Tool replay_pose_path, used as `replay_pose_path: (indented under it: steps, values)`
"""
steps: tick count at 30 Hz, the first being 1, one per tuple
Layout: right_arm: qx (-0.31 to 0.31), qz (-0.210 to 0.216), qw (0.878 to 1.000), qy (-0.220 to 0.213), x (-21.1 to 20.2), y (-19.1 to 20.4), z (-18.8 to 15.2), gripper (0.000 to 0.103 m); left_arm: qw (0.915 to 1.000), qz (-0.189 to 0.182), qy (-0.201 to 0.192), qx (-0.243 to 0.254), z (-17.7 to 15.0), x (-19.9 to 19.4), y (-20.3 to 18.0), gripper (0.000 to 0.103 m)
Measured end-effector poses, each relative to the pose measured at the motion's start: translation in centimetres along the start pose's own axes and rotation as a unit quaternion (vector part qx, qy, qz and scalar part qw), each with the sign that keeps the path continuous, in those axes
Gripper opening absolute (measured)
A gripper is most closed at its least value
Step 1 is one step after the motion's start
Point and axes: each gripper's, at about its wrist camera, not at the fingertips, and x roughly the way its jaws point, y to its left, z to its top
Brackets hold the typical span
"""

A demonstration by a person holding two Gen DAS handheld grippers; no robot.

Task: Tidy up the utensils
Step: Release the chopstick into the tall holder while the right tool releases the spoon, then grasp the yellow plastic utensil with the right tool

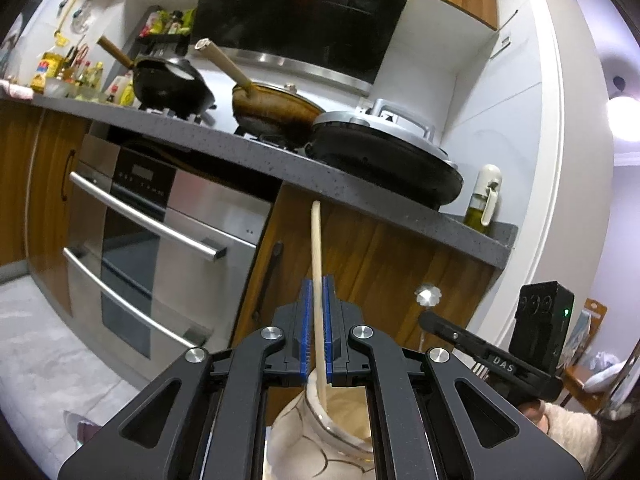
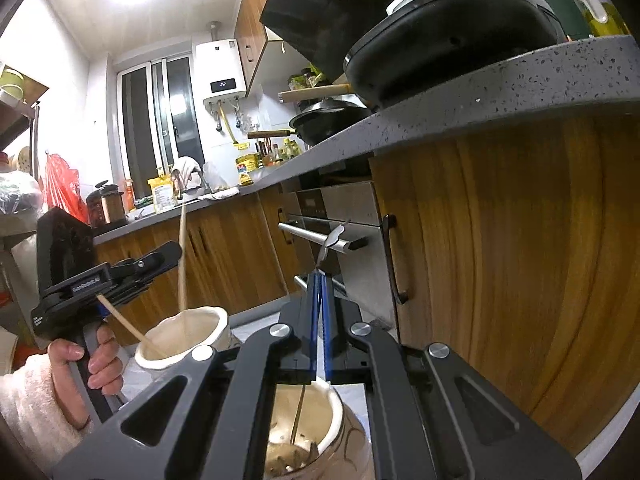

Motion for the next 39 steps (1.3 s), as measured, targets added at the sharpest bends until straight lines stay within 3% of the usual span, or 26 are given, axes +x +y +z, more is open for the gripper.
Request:
replay_pose_path:
  steps: [5,6,7,8,10,15,17,21,23,29,35,39]
  values:
    - [0.010,-0.002,1.000,0.017,0.1,-0.2,0.0,0.003,0.9999,0.009,0.007,0.000,0.1,0.0,0.0,0.005]
    - [0.011,-0.003,1.000,0.021,0.1,-0.2,0.0,0.004,0.9999,0.012,0.007,0.001,0.2,-0.1,-0.1,0.007]
    - [0.011,-0.005,1.000,0.023,0.1,-0.2,0.0,0.006,0.9998,0.017,0.007,0.001,0.3,-0.2,-0.1,0.016]
    - [0.010,-0.008,1.000,0.022,0.1,-0.2,0.1,0.013,0.9998,0.021,0.007,-0.002,0.4,-0.4,-0.1,0.025]
    - [0.014,-0.012,1.000,0.023,-0.2,-0.1,0.2,0.026,0.9997,0.023,0.007,-0.006,0.7,-0.8,-0.1,0.026]
    - [0.022,-0.025,0.999,0.021,-2.0,0.5,0.6,0.032,0.9982,0.060,0.007,0.008,1.8,-3.0,-0.6,0.028]
    - [0.023,-0.027,0.999,0.022,-2.9,1.0,0.8,0.039,0.9971,0.074,0.007,0.013,2.2,-4.3,-1.1,0.035]
    - [0.012,-0.045,0.998,0.030,-5.4,3.0,0.7,0.054,0.9945,0.101,0.016,0.022,2.3,-6.7,-2.3,0.038]
    - [0.011,-0.053,0.998,0.037,-6.6,3.9,0.4,0.059,0.9921,0.118,0.028,0.033,1.9,-8.0,-3.3,0.052]
    - [0.000,-0.067,0.996,0.057,-9.8,6.7,-1.0,0.076,0.9808,0.172,0.058,0.072,-0.3,-11.2,-6.5,0.080]
    - [-0.018,-0.081,0.994,0.074,-11.7,9.2,-3.3,0.098,0.9719,0.206,0.093,0.065,-3.8,-12.8,-7.9,0.093]
    - [-0.031,-0.105,0.990,0.085,-12.2,9.7,-4.9,0.098,0.9620,0.245,0.107,0.057,-6.0,-13.0,-7.9,0.097]
